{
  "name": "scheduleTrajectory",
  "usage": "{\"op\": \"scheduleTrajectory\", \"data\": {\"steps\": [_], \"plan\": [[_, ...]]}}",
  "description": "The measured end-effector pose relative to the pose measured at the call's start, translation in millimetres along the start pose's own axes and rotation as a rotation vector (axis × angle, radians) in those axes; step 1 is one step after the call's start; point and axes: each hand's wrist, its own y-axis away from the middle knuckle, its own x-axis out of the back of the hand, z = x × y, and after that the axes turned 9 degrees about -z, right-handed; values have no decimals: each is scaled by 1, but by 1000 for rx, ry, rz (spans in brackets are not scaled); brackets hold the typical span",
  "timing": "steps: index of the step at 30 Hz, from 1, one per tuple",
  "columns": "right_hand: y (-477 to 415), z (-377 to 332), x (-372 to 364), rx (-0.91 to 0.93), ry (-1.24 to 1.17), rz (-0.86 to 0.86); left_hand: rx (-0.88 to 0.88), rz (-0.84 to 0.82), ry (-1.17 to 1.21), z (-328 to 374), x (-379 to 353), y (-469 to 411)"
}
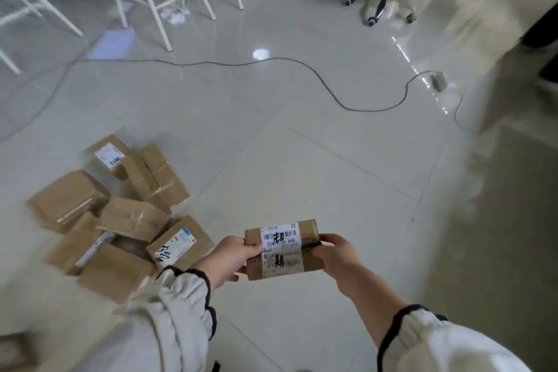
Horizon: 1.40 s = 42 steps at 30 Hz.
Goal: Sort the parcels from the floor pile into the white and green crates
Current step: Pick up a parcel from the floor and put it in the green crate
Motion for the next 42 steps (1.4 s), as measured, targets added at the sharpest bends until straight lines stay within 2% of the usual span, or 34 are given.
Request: {"op": "scheduleTrajectory", "data": {"steps": [5, 10, 15, 22, 27, 32, 37, 42], "plan": [[143, -65, 32, 33, -11, -8, -29, 39, 48, 57, -3, 141], [237, -124, 54, 91, -29, -19, -161, 65, 61, 116, 3, 249], [299, -178, 59, 214, -40, 14, -273, 111, 46, 167, 14, 315], [351, -197, 65, 264, -91, 113, -348, 16, -50, 192, 15, 355], [398, -181, 73, 286, -210, 239, -418, -81, -189, 209, 4, 378], [454, -139, 93, 343, -351, 448, -507, -224, -354, 224, -37, 397], [524, -53, 123, 348, -577, 649, -555, -434, -604, 214, -129, 424], [600, 43, 138, 265, -755, 869, -597, -639, -766, 180, -232, 461]]}}
